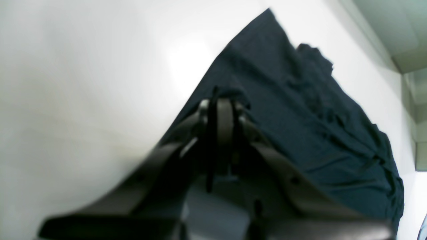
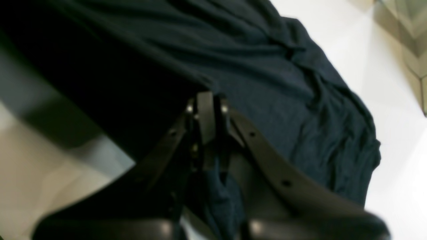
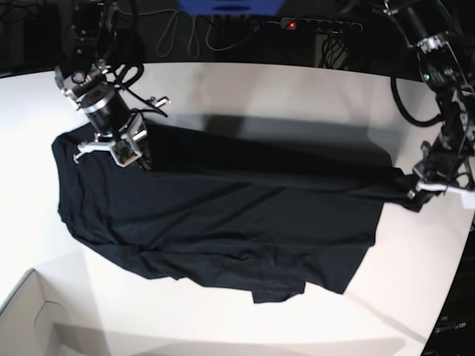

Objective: Layout the t-shirt on the table in an organized manner, then fold the t-shirt properly
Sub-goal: 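Lower both grippers holding the collar-side edge to lay the shirt flat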

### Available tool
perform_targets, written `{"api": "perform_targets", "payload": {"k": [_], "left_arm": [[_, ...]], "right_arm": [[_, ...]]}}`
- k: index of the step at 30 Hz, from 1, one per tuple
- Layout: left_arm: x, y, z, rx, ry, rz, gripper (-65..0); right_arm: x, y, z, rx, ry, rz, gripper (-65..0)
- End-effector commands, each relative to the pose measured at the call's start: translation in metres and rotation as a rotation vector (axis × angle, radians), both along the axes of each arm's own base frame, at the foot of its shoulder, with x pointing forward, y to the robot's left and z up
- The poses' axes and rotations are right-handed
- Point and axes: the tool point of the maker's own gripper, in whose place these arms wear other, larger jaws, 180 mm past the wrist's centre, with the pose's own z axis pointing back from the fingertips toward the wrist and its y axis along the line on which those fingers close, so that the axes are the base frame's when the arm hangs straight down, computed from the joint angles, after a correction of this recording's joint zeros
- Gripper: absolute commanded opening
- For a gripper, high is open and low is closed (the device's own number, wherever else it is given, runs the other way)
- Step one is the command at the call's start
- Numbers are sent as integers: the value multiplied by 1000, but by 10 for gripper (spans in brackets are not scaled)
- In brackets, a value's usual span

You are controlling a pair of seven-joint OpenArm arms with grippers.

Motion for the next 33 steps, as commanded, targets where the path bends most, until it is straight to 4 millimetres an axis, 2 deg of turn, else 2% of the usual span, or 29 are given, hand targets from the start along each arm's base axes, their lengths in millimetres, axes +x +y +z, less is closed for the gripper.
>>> {"api": "perform_targets", "payload": {"k": [1, 6, 11, 18, 24, 33], "left_arm": [[8, 1, 10, 3, -30, -1, -650], [20, -5, -12, -48, 19, -8, -650], [30, -10, -28, -86, 57, -12, -650], [52, -9, -32, -129, 65, -5, -650], [63, -8, -32, -155, 66, 2, -650], [67, -9, -32, -162, 72, -6, -635]], "right_arm": [[8, 0, 11, 13, -44, 1, -650], [13, -8, -3, 4, -14, 3, -650], [18, -8, -6, 12, -12, 2, -650], [33, -9, -10, 28, -8, -5, -650], [41, -9, -20, 42, 15, -11, -650], [41, -12, -22, 33, 21, -9, -646]]}}
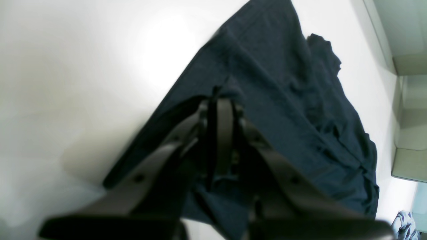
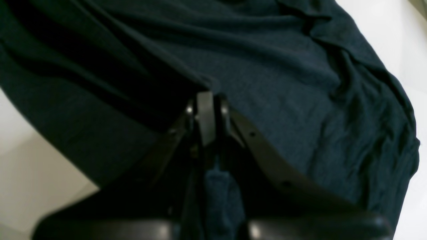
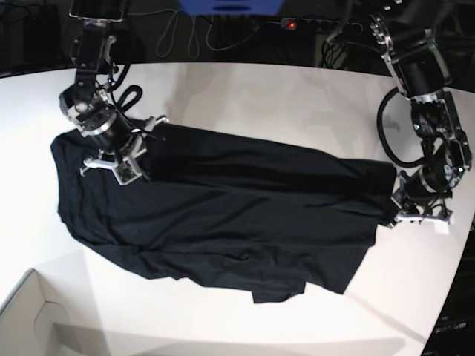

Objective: Layout the t-shirt on the table in an organized manner, then fold the t-shirt properly
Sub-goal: 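Lower both grippers holding the collar-side edge to lay the shirt flat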

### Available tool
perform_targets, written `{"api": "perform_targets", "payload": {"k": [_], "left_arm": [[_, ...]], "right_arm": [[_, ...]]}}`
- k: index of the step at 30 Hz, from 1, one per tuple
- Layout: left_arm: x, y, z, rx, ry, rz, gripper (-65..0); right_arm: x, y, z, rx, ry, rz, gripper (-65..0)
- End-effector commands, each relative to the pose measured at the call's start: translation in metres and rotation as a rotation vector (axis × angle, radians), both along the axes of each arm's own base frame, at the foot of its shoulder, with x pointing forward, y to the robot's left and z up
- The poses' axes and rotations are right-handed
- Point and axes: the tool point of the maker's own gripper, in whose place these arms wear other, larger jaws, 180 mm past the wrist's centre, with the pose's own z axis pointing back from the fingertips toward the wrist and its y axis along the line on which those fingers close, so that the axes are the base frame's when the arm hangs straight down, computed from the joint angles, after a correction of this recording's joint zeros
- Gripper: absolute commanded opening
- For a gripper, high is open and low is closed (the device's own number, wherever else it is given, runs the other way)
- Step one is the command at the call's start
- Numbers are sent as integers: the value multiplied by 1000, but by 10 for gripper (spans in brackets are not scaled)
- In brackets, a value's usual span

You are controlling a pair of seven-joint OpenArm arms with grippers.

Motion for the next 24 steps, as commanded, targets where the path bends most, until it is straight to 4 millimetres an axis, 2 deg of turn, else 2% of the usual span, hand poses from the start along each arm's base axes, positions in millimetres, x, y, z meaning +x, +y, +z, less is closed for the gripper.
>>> {"api": "perform_targets", "payload": {"k": [1, 6, 9, 12, 15, 22, 24], "left_arm": [[9, 9, 18, 20, -48, 3, -617], [7, 15, 19, 33, -46, 5, -411], [-3, 17, 12, 35, -29, 12, -339], [-8, 20, 7, 44, -18, 20, -331], [-19, 25, -6, 48, 17, 25, -330], [-30, 29, -21, 69, 16, 65, -330], [-31, 22, -26, 54, 12, 72, -329]], "right_arm": [[6, -3, 14, 6, -50, 4, -627], [5, -9, 13, -9, -47, -1, -451], [6, -11, 19, -15, -62, -2, -365], [4, -25, 24, -26, -77, -43, -306], [-1, -35, 31, -36, -93, -70, -281], [-28, -38, 10, -43, -23, -72, -281], [-34, -38, 5, -42, -6, -71, -281]]}}
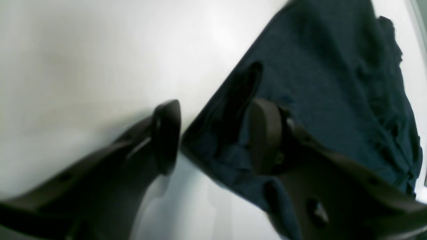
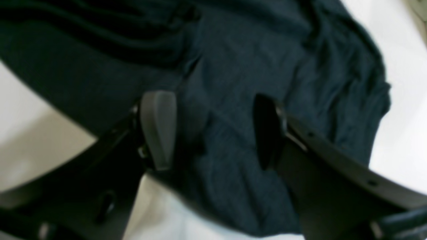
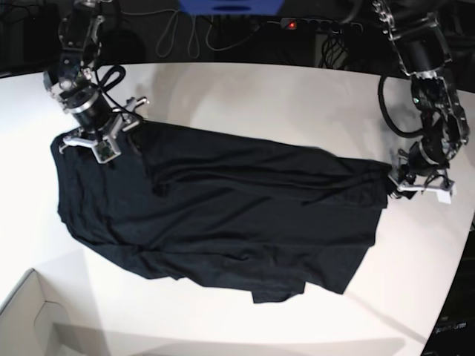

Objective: Layout the t-shirt on the table in an organized manner, then fold the t-shirt properly
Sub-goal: 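Lower both grippers holding the collar-side edge to lay the shirt flat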

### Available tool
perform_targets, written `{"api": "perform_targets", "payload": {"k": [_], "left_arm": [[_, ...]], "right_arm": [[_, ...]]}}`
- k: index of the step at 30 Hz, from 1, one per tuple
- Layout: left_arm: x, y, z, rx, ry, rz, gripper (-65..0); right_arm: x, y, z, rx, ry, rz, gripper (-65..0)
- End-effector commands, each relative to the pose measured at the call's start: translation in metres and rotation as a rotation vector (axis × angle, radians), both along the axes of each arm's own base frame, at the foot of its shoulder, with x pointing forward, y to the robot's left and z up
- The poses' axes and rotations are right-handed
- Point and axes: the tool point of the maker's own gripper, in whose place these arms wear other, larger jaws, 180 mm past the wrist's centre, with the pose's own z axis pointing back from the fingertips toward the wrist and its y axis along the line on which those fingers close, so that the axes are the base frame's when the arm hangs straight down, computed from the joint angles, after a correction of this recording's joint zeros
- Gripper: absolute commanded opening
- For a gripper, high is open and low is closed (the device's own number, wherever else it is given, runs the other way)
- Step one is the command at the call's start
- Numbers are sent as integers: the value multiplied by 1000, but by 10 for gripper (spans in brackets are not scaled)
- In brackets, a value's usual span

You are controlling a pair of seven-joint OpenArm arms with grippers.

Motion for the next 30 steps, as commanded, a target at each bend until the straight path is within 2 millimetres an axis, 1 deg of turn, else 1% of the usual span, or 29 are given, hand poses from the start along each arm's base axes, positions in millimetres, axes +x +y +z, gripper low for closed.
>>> {"api": "perform_targets", "payload": {"k": [1, 3, 7, 10, 12, 13, 16, 17, 19, 22, 23, 25, 26, 28, 30], "left_arm": [[11, 3, 13, 2, -45, 4, -329], [8, 1, 3, -13, -19, 8, -329], [0, 0, -18, -46, 35, 25, -329], [-2, -1, -23, -53, 47, 28, -329], [0, -3, -24, -56, 50, 23, -329], [4, -8, -22, -54, 47, 4, -329], [7, -27, -26, -40, 67, -64, -339], [8, -30, -27, -37, 69, -77, -361], [9, -35, -28, -40, 70, -85, -434], [9, -34, -27, -41, 68, -83, -581], [9, -34, -27, -41, 68, -82, -643], [8, -32, -28, -36, 71, -81, -650], [8, -31, -27, -37, 68, -80, -640], [8, -30, -25, -31, 63, -81, -650], [2, -27, -28, -28, 74, -79, -650]], "right_arm": [[5, 0, 11, 14, -46, 4, -281], [1, 1, 9, 16, -37, 3, -281], [-1, 0, 8, 14, -32, 2, -279], [-2, -2, 7, 9, -30, 0, -279], [-2, -10, 9, 3, -32, -21, -278], [-3, -14, 9, 1, -35, -34, -278], [-4, -23, 10, -5, -37, -57, -278], [-5, -27, 10, -8, -36, -66, -278], [-14, -35, 6, -17, -18, -87, -278], [-24, -38, 4, -28, -2, -92, -278], [-29, -38, 4, -32, 4, -89, -278], [-38, -36, 4, -40, 14, -79, -278], [-41, -34, 5, -42, 15, -78, -278], [-46, -33, 5, -42, 22, -77, -278], [-48, -34, 0, -38, 34, -80, -278]]}}
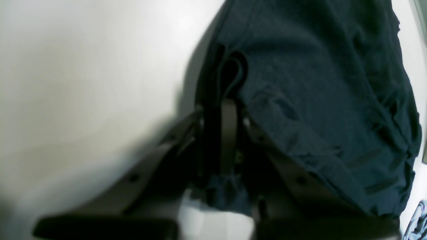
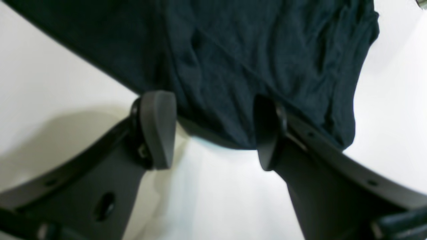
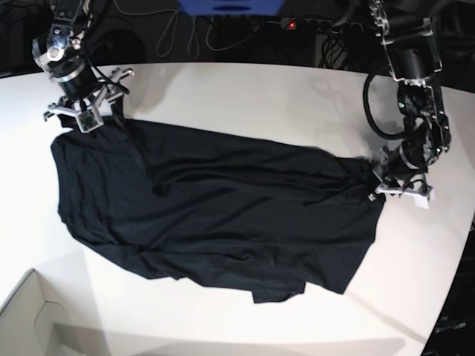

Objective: Layout the t-shirt on the table in an organized manner, then fold the t-shirt properly
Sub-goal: 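Lower both grippers holding the collar-side edge to lay the shirt flat, then pull the collar-side edge taut with both grippers, spreading the shirt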

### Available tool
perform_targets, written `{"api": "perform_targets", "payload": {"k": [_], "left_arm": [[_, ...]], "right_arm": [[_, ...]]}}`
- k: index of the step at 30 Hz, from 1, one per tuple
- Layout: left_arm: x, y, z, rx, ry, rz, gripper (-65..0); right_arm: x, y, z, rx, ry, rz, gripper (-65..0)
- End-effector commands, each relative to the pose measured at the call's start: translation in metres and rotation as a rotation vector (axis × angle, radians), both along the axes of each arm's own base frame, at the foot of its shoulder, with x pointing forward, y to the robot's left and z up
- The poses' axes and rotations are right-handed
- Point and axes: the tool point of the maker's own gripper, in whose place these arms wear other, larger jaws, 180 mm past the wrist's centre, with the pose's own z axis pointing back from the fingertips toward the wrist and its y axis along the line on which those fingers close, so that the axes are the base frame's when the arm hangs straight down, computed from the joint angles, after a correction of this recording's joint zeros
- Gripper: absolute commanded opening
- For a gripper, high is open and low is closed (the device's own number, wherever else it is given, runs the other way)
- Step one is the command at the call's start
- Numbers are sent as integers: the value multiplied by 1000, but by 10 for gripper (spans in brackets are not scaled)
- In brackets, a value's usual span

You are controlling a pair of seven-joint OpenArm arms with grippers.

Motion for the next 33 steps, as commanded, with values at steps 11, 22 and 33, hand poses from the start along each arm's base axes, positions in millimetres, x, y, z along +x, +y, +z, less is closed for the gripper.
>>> {"api": "perform_targets", "payload": {"k": [11, 22, 33], "left_arm": [[-16, 31, 7, 41, 19, 42, -650], [-25, 36, 10, 56, 16, 47, -650], [-37, 48, 26, 132, -7, 20, -650]], "right_arm": [[13, -3, -17, 54, 7, -27, -280], [15, 15, -19, 67, 15, 29, -465], [-19, 7, -26, 25, 79, 49, -650]]}}
